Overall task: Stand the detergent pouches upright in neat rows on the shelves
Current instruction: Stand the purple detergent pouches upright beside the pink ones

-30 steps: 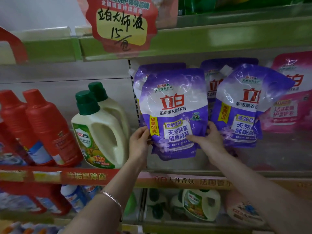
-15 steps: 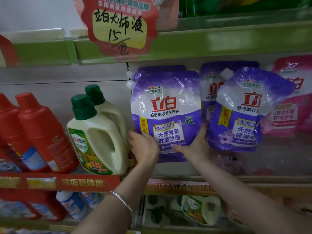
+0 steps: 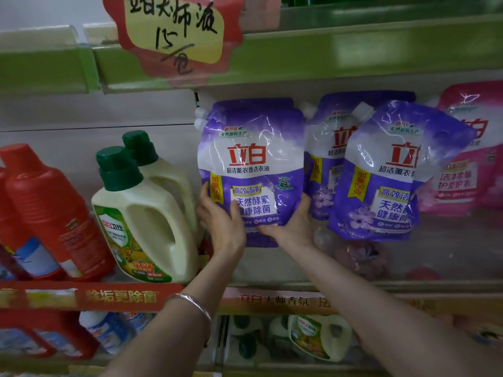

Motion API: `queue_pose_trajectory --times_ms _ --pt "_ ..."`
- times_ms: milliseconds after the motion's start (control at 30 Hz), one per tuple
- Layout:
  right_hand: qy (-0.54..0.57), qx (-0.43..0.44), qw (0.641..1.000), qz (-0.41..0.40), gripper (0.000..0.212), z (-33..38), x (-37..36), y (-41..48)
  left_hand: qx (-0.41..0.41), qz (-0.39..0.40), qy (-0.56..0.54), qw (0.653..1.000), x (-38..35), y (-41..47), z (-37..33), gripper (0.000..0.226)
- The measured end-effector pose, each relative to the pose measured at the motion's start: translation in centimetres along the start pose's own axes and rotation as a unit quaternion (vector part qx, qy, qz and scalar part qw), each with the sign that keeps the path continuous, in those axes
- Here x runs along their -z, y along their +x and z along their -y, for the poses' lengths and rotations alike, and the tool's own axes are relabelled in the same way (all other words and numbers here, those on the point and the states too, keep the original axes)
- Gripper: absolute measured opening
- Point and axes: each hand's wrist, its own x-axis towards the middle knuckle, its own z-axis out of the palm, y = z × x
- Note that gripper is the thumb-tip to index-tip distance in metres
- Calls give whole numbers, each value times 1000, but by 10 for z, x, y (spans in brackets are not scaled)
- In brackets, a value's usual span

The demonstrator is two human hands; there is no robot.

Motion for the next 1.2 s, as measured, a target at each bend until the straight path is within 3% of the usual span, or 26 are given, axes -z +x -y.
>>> queue_pose_trajectory --times_ms 467,567,667,867,1033,1200 --pt "117 -32 988 98 96 -18 11 8 27 34 95 995 -8 -33 -8 65" --pt "109 -46 988 95 105 -17 14 4 33 40 88 995 -7 -41 -19 68" --pt "76 -30 995 65 101 -14 15 -4 11 40 105 994 -6 -48 -30 67" --pt "-59 126 988 -66 35 1 66 -14 -138 90 108 980 -23 -64 -53 39" --pt "-110 184 962 -171 16 -10 122 -4 -134 175 24 975 -58 -77 -68 31" --pt "-92 137 947 -274 6 -29 177 12 -99 214 12 972 -96 -87 -83 41"
